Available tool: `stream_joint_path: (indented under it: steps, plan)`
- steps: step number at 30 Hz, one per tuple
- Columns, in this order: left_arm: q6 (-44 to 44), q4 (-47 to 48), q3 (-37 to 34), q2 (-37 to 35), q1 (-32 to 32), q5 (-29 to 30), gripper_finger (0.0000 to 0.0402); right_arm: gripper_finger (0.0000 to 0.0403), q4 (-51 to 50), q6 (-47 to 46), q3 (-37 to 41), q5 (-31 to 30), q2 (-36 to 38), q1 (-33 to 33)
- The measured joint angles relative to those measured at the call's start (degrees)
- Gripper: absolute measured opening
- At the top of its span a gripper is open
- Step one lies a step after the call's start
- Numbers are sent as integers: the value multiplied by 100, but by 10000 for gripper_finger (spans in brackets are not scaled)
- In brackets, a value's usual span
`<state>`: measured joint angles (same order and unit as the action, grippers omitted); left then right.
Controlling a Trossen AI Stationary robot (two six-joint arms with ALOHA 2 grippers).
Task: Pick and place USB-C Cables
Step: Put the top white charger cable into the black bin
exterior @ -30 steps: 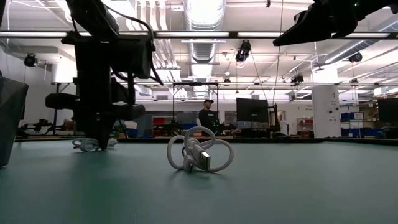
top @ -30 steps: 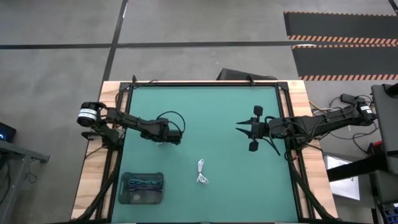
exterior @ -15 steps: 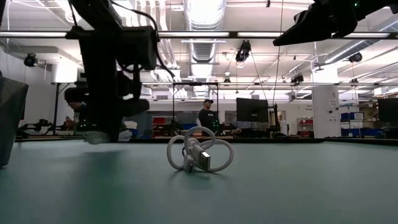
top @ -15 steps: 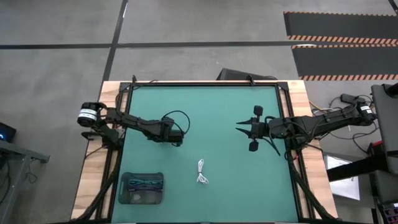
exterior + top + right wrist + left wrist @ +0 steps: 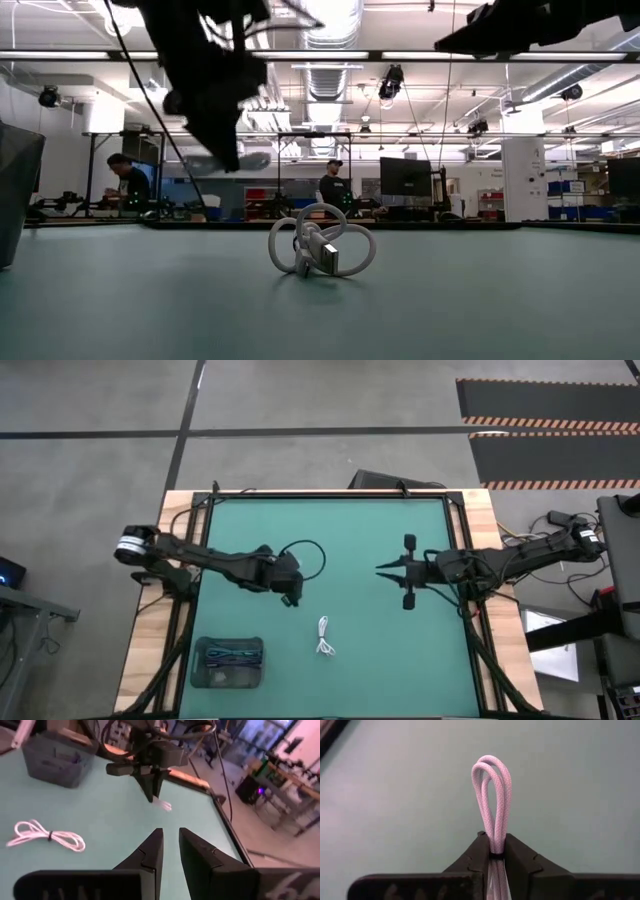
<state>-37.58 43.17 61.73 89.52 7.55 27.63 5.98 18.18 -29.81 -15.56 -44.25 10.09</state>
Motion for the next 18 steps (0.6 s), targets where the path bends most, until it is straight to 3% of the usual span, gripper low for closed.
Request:
stream_joint_path:
  steps: [11, 18]
  plan:
    - [1848, -75, 692, -237, 892, -301, 24, 52, 546, 133, 198, 97, 0, -2]
    - [2164, -45, 866, -376, 1301, -683, 24, 52, 548, 124, 198, 56, 0, -1]
